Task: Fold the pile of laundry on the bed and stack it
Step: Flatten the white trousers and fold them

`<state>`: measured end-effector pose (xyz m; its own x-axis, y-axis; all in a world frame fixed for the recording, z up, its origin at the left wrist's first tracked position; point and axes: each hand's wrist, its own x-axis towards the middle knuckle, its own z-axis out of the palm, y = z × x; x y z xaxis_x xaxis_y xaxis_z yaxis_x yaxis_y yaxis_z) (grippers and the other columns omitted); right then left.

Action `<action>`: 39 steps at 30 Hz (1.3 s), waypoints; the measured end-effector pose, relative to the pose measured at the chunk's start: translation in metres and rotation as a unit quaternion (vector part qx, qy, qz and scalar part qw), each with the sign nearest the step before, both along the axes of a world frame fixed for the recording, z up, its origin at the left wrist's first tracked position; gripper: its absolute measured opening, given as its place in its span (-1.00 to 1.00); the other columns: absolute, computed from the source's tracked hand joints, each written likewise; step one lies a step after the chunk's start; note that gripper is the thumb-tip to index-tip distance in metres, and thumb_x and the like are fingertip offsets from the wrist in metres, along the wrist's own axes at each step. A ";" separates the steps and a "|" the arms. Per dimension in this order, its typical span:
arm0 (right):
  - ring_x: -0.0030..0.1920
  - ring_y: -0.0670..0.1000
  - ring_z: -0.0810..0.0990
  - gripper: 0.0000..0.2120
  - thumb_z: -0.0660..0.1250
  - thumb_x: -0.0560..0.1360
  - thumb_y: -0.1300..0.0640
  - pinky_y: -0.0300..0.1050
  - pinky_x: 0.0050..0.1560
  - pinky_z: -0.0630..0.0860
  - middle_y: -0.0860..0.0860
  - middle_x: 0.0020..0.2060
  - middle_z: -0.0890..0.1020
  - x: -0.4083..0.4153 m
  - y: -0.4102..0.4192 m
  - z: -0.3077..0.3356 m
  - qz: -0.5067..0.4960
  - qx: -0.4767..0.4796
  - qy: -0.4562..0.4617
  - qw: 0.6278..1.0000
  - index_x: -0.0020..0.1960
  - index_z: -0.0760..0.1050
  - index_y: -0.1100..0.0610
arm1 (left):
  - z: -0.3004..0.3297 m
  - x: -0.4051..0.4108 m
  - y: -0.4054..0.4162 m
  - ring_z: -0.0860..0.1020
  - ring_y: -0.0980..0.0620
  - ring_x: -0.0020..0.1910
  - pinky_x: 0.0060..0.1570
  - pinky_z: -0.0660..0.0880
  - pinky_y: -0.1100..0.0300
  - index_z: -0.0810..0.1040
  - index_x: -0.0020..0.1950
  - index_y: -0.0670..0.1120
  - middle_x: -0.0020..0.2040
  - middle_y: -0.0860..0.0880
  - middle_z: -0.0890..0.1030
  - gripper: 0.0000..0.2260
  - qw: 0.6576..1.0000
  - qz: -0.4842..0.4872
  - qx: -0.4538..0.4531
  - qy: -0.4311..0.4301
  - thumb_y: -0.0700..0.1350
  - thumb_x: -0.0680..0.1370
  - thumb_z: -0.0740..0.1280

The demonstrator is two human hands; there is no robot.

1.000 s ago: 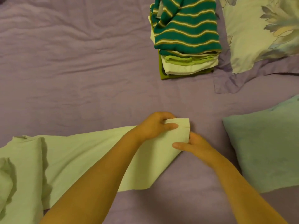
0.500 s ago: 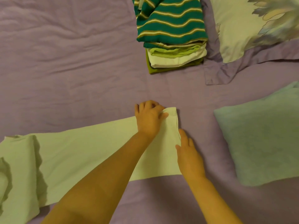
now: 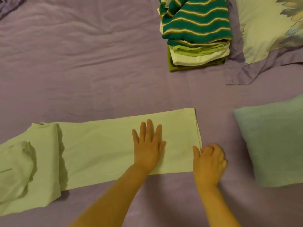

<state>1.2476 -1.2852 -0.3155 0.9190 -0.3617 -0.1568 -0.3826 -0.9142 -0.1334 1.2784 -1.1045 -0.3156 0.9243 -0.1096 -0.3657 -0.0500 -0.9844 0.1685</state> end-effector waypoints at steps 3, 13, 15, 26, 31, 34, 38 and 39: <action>-0.23 0.24 0.54 -0.71 0.52 0.36 0.15 0.04 -0.28 0.43 0.26 -0.19 0.57 -0.003 -0.016 -0.003 0.105 -0.060 -0.001 0.993 -0.29 0.47 0.31 | 0.003 -0.015 0.007 0.30 -0.33 0.40 0.25 0.26 -0.42 0.39 0.44 -0.06 0.45 -0.24 0.33 -0.47 1.000 -0.021 0.014 -0.015 0.15 0.57 0.02; -0.09 0.27 0.56 -0.48 0.24 0.50 -0.13 0.12 -0.11 0.45 0.24 -0.09 0.60 -0.044 -0.023 0.002 0.127 -0.017 -0.002 0.992 -0.26 0.57 0.34 | -0.006 -0.038 0.025 0.03 -0.29 0.50 0.34 0.05 -0.41 0.11 0.55 0.02 0.54 -0.18 0.07 -0.36 0.996 -0.060 0.064 0.012 0.31 0.55 -0.10; -0.15 0.26 0.56 -0.50 0.14 0.47 -0.09 0.09 -0.17 0.45 0.23 -0.17 0.59 -0.046 -0.033 0.003 0.156 -0.041 -0.005 0.987 -0.28 0.55 0.34 | -0.010 -0.053 0.034 -0.23 -0.26 0.49 0.37 -0.12 -0.41 -0.09 0.57 0.06 0.54 -0.13 -0.21 -0.33 0.996 -0.056 0.068 0.026 0.35 0.53 -0.17; 0.43 0.28 0.28 -0.43 0.44 0.45 0.19 0.22 0.32 0.30 0.22 0.43 0.32 -0.035 0.052 0.025 0.243 0.029 0.048 0.968 0.42 0.37 0.13 | -0.004 -0.085 0.055 -0.55 -0.21 0.34 0.37 -0.25 -0.36 -0.49 0.43 0.12 0.42 -0.07 -0.53 -0.28 0.993 0.021 0.028 0.111 0.42 0.51 -0.15; 0.52 0.10 -0.31 -0.34 0.05 0.60 -0.20 0.17 0.47 -0.21 0.02 0.53 -0.25 -0.046 0.097 0.008 0.274 0.022 0.208 0.939 0.52 -0.28 -0.15 | 0.000 -0.097 0.092 -0.38 -0.24 0.47 0.36 -0.25 -0.38 -0.38 0.50 0.13 0.47 -0.09 -0.45 -0.26 0.983 0.131 0.047 0.123 0.41 0.51 -0.07; 0.52 0.10 -0.29 -0.31 0.10 0.58 -0.21 0.18 0.47 -0.14 0.04 0.53 -0.26 -0.049 0.094 0.015 0.184 0.046 0.230 0.954 0.52 -0.26 -0.16 | 0.002 -0.109 0.127 -0.31 -0.26 0.50 0.36 -0.20 -0.37 -0.37 0.50 0.12 0.51 -0.12 -0.39 -0.28 0.978 0.143 0.072 0.130 0.40 0.53 -0.08; 0.53 0.16 -0.22 -0.29 0.19 0.59 -0.09 0.19 0.47 0.02 0.10 0.54 -0.22 -0.045 0.126 0.030 0.105 0.080 0.271 0.953 0.55 -0.20 -0.07 | 0.012 -0.113 0.153 -0.27 -0.22 0.52 0.41 -0.13 -0.33 -0.24 0.55 0.10 0.55 -0.14 -0.28 -0.39 0.983 0.104 0.036 0.149 0.19 0.63 0.02; 0.53 0.17 -0.20 -0.28 0.20 0.58 -0.09 0.17 0.46 0.06 0.12 0.54 -0.20 -0.043 0.138 0.033 0.102 0.088 0.283 0.950 0.55 -0.18 -0.04 | 0.017 -0.113 0.158 -0.24 -0.22 0.53 0.42 -0.11 -0.31 -0.17 0.56 0.08 0.56 -0.14 -0.23 -0.42 0.983 0.095 0.013 0.154 0.11 0.64 0.05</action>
